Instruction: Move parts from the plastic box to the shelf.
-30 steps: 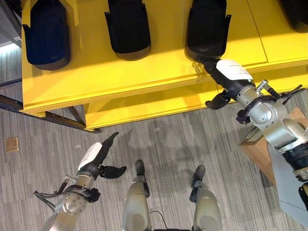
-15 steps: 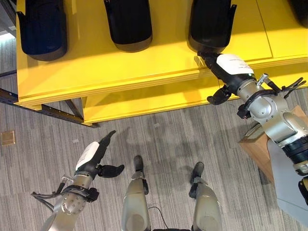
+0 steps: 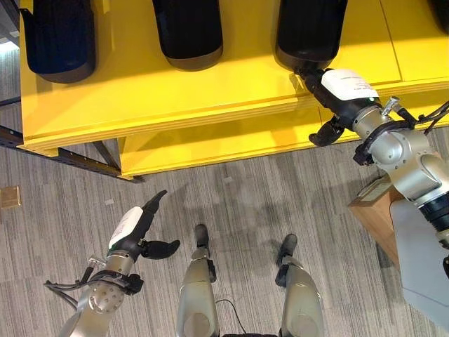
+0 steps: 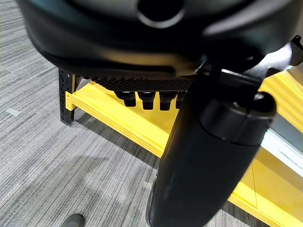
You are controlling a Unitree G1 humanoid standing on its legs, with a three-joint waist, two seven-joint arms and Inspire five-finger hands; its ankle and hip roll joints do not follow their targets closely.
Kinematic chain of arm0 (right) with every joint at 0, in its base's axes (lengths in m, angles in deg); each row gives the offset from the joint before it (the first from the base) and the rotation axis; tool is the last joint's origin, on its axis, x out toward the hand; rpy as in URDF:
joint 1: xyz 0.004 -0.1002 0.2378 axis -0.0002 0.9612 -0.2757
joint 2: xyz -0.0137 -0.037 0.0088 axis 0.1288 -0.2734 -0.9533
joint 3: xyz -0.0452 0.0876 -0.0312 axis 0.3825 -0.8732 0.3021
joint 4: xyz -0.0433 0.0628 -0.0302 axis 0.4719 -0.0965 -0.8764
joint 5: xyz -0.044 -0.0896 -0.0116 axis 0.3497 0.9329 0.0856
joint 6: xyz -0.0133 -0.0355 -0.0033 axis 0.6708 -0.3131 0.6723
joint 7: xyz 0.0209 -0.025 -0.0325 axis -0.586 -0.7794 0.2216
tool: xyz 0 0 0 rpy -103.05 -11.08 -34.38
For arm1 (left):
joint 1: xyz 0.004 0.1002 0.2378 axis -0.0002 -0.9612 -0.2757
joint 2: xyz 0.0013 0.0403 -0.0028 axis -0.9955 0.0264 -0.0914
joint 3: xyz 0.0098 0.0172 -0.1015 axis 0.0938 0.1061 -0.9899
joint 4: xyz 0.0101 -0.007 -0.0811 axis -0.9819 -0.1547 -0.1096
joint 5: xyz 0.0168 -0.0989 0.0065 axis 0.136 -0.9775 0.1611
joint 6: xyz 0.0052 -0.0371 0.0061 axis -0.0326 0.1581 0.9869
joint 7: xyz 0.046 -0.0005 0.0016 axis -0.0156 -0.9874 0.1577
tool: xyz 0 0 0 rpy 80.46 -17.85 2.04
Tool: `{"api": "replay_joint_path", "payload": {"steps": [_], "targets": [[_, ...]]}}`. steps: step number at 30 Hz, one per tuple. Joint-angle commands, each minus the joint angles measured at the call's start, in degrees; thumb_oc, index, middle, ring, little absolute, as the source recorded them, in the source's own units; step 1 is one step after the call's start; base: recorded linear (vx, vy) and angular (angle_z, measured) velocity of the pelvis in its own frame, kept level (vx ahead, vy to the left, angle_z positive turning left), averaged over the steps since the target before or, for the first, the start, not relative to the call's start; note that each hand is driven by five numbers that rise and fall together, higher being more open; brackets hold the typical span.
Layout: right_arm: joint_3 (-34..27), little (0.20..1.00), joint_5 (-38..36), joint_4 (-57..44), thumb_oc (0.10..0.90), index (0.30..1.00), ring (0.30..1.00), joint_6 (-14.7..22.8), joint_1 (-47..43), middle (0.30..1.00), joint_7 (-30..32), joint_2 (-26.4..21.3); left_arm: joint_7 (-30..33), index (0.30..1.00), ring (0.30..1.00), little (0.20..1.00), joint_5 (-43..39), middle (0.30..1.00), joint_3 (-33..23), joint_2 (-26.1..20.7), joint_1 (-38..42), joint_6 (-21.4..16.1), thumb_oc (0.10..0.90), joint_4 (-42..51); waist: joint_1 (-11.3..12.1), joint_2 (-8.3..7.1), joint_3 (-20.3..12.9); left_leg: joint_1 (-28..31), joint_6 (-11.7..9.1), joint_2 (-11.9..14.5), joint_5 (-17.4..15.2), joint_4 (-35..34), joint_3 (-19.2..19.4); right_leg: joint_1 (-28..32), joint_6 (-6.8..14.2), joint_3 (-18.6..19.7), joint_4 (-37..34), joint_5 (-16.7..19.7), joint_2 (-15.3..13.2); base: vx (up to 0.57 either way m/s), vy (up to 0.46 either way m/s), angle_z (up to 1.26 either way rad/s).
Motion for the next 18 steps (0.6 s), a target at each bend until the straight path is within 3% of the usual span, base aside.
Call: {"api": "replay_joint_path", "payload": {"steps": [1,18], "targets": [[0.32,1.0,0.38,-1.8,0.9,1.0,1.0,1.8,-12.13,1.0,2.59,-4.55,3.06,1.0,1.0,1.0,0.98,1.0,-4.8,-2.05,-2.74,-2.54,0.9,5.49,0.44,-1.82,-0.88,3.96,-1.58,5.06,-7.41,2.26,0.17,-5.49,-0.8,3.61,2.99,-1.96,0.05,0.03,-0.008,0.01],[3.38,1.0,-1.14,0.3,0.9,1.0,1.0,2.05,-16.68,1.0,2.43,-7.16,3.02,1.0,1.0,1.0,0.48,1.0,-6.17,-2.17,-3.59,-2.63,0.9,5.35,0.71,-2.65,-0.88,4.85,-1.95,5.66,-7.08,1.3,-0.09,-5.34,-1.08,3.17,4.11,-2.93,0.81,0.0,0.0,0.0]]}}
